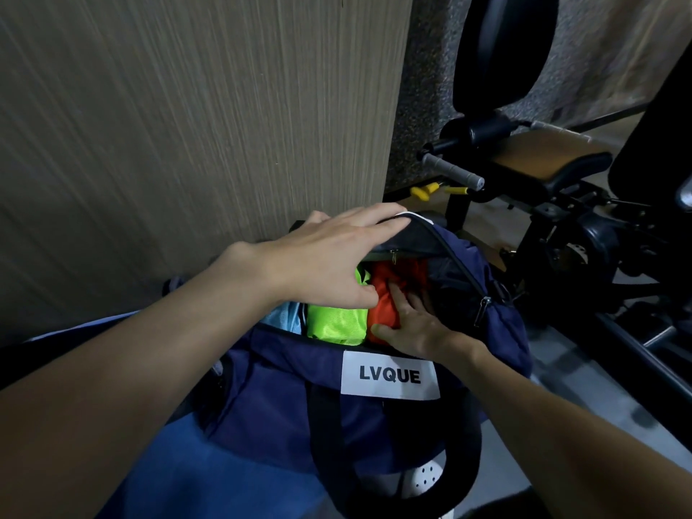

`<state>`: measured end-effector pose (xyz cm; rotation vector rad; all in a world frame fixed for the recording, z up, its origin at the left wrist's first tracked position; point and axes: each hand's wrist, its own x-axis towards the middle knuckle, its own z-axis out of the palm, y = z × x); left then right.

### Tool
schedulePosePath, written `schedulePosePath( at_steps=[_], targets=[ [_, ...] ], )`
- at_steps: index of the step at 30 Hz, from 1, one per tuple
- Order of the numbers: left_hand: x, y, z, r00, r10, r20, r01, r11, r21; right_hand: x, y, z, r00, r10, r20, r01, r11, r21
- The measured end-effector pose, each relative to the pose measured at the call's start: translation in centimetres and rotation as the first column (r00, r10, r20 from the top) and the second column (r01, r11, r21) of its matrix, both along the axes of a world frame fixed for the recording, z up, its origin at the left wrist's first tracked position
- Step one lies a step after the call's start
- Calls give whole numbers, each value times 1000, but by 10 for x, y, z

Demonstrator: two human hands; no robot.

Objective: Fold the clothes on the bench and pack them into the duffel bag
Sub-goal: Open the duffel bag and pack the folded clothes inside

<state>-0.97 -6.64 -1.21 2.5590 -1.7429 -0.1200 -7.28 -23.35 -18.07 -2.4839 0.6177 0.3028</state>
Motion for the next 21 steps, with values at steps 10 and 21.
schedulePosePath(
  at_steps=[10, 21],
  targets=[
    [0, 1, 1, 999, 16, -44, -16, 1000, -7, 2, -3, -3, 962, 121, 245, -49, 958, -283],
    [5, 0, -1, 999, -18, -31, 19, 999, 33, 11, -3, -20, 984, 39, 175, -4, 981, -192]
  ],
)
